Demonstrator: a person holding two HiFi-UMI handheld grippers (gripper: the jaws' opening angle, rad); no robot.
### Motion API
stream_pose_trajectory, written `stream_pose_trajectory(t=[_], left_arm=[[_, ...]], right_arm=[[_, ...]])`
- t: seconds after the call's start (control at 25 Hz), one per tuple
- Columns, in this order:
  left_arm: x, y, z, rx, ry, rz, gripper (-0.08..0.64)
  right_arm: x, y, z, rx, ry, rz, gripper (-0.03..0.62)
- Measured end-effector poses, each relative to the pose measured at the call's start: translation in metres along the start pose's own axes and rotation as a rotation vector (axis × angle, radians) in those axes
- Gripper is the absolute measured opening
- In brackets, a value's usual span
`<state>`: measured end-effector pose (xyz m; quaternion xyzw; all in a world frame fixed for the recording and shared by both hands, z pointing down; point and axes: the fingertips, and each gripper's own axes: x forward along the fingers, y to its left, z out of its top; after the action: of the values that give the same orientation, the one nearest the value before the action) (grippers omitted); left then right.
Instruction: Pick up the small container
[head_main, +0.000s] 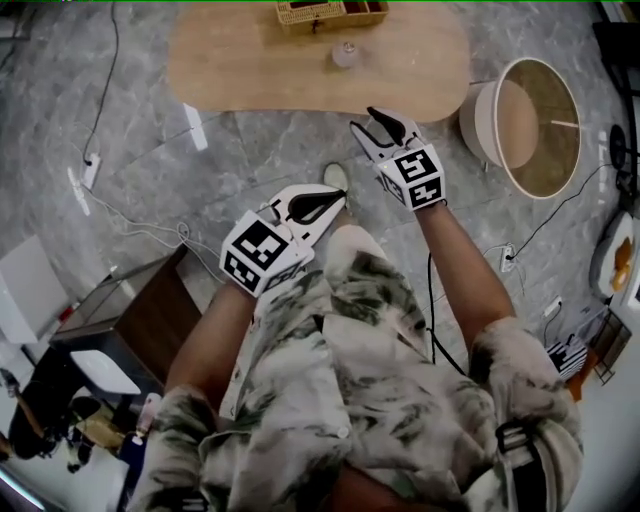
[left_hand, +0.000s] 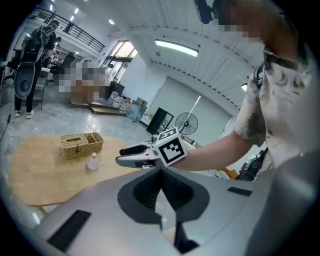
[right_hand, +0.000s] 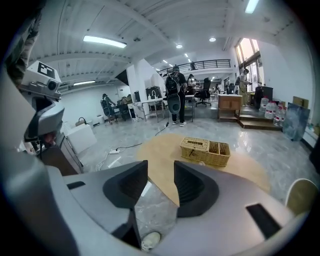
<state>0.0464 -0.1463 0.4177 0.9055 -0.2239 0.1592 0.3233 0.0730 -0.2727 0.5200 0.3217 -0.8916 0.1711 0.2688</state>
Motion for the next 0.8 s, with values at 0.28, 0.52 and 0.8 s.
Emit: stream_pose_trajectory(t=[0.28, 0.52, 0.8], left_arm=[[0.039, 0.039, 0.006, -0.016, 0.004, -0.005, 0.021], [0.066, 0.066, 0.007, -0.029, -0.005, -0.009, 0.021], [0.092, 0.102, 0.003, -0.044, -0.001, -0.021, 0.021]], right_arm=[[0.067, -0.066, -0.034, 0.000, 0.056, -0.006, 0.189], [0.122, -0.110, -0.057, -0.004, 0.093, 0.008, 0.196], [0.182, -0.153, -0.078, -0.025, 0.105, -0.007, 0.210]])
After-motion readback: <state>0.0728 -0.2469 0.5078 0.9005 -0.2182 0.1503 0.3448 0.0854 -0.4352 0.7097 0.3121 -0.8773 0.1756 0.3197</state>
